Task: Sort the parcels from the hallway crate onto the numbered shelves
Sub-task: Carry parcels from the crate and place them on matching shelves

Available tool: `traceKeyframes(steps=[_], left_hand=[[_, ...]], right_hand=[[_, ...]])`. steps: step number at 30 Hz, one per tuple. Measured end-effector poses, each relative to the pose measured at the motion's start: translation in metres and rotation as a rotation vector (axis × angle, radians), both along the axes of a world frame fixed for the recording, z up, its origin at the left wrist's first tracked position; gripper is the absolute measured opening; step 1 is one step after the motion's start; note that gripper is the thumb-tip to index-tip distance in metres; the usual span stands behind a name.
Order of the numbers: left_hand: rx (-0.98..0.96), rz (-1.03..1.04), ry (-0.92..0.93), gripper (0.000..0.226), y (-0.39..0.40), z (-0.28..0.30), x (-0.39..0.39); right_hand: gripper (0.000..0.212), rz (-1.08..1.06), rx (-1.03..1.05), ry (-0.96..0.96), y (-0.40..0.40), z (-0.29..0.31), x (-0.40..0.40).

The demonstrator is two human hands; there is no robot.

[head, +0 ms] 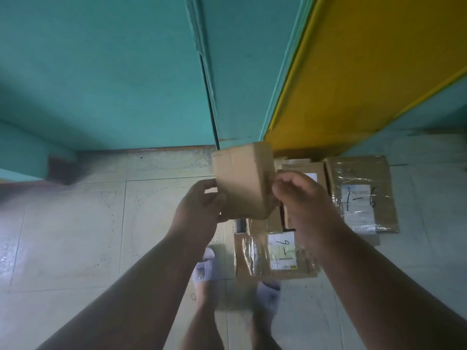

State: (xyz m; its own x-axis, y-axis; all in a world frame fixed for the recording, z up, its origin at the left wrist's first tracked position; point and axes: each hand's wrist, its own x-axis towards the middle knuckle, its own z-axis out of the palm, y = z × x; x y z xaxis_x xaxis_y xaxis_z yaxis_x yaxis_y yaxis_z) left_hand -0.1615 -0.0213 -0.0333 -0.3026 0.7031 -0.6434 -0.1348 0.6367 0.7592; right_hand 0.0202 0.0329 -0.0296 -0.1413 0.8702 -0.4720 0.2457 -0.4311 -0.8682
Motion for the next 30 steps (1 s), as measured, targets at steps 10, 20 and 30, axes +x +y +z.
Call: traceKeyframes(steps=[10, 20, 30], left_hand=[[0.034, -0.069, -0.061, 0.078, -0.015, 0.000, 0.017], [-0.048, 0.189, -0.664, 0.052, -0.028, -0.020, -0.016], [0.003, 0.026, -0.328, 0.039, -0.030, -0.021, -0.024]], right_hand=[[0.047, 0.183, 0.070, -0.107, -0.009, 0.006, -0.003], [0.066, -0.003, -0.280, 0.234, -0.007, -0.018, -0.019], [0.076, -0.054, -0.099, 0.215, -0.013, -0.021, -0.036]])
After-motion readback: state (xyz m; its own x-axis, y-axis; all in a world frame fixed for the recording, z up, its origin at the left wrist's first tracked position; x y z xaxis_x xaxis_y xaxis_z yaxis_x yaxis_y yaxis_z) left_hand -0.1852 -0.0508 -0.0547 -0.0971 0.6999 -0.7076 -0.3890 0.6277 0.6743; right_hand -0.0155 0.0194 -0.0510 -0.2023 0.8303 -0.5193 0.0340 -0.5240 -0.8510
